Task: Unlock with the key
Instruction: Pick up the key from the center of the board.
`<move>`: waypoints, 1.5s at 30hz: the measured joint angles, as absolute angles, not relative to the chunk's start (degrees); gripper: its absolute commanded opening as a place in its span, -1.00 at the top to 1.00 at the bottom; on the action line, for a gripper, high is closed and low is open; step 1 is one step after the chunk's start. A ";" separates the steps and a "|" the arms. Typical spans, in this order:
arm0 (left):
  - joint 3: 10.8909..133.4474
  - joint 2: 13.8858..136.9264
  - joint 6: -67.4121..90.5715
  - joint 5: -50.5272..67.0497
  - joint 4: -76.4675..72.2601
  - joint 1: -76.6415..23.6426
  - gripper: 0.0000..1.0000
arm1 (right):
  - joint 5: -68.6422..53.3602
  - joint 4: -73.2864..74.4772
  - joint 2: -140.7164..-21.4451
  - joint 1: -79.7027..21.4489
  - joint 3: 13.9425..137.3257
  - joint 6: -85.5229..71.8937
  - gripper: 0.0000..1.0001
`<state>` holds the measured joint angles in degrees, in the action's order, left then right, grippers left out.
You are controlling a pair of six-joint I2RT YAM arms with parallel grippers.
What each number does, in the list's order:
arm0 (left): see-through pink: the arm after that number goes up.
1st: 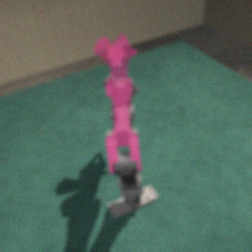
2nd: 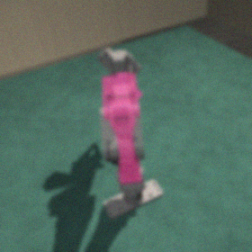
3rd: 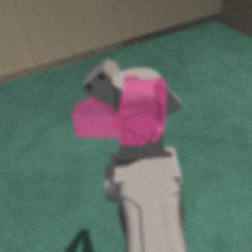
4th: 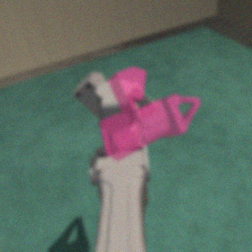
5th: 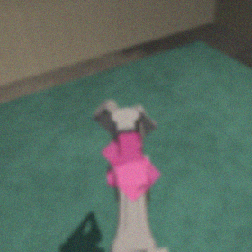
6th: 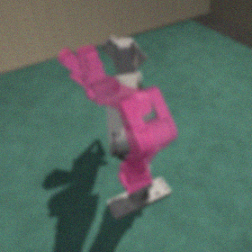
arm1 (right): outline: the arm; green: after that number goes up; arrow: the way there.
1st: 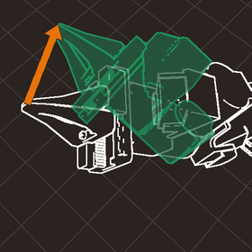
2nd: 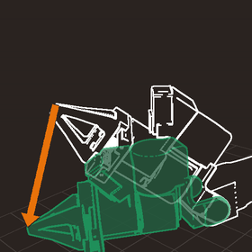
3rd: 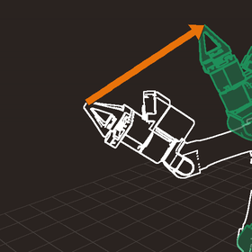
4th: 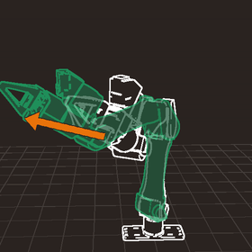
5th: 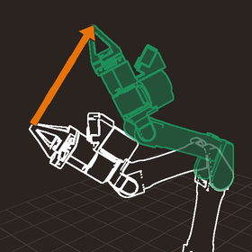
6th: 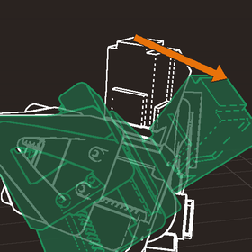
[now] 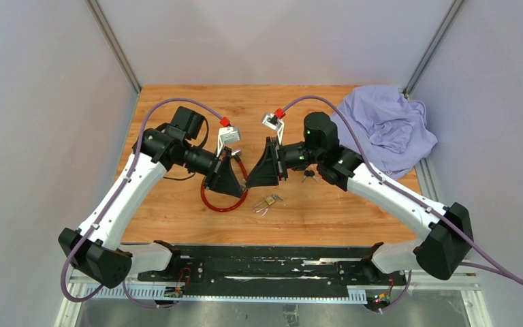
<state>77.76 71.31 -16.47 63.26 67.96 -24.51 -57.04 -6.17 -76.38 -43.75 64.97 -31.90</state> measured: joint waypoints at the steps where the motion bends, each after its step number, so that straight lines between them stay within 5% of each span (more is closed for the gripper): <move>1: 77.54 71.31 -16.45 63.46 68.01 -24.51 0.99 | -57.12 -6.17 -76.64 -43.75 64.97 -31.90 0.28; 13: 76.86 71.31 -16.45 64.29 68.29 -24.58 0.99 | -58.57 -6.46 -78.30 -44.56 65.10 -32.12 0.49; 18: 76.79 71.31 -16.47 64.16 68.64 -24.64 0.99 | -59.20 -6.61 -79.02 -45.04 65.30 -32.32 0.99; 45: 82.19 80.14 -22.02 60.18 79.40 -25.58 0.99 | -58.43 -0.82 -80.60 -44.77 65.67 -28.58 0.99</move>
